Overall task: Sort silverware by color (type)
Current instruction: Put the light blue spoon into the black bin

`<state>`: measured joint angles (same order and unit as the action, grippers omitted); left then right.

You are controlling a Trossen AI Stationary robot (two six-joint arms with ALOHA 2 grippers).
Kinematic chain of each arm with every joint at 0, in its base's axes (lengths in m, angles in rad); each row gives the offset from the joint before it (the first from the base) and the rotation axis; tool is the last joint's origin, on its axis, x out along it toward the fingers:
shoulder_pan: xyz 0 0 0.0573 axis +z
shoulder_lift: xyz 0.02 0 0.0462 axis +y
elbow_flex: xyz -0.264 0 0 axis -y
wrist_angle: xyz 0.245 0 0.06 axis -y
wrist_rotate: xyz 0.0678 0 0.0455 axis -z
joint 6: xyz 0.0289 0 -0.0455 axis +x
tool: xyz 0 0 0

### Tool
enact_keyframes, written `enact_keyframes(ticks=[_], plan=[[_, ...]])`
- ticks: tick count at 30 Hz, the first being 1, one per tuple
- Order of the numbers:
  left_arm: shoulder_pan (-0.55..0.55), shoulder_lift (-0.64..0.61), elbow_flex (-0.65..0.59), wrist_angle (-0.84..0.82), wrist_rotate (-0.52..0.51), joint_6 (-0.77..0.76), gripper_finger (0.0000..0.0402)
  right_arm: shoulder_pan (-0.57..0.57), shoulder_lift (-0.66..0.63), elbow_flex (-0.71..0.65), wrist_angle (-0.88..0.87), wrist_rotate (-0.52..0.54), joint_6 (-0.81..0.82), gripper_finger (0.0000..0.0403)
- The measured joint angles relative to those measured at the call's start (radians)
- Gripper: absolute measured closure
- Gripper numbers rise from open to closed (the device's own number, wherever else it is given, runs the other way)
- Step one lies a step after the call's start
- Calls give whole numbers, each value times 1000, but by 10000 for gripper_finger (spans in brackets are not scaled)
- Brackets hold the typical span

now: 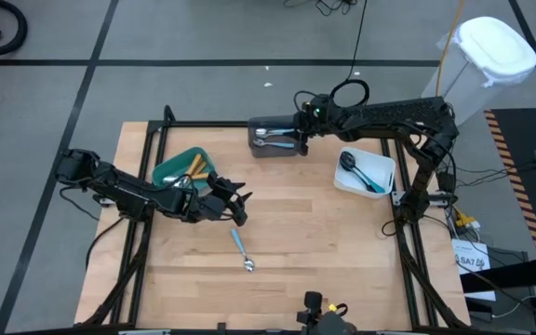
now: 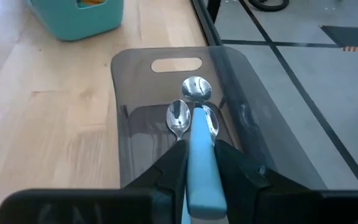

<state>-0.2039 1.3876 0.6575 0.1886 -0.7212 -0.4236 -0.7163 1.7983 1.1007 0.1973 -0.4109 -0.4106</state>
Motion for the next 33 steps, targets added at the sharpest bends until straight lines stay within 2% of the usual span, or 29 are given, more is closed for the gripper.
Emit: enact_keyframes(ticks=[5, 33], plan=[[2, 0, 0, 0, 0, 0, 224, 13, 34, 0, 14, 49, -2, 328], [2, 0, 0, 1, 0, 7, 224, 14, 99, 0, 75, 47, -20, 327]])
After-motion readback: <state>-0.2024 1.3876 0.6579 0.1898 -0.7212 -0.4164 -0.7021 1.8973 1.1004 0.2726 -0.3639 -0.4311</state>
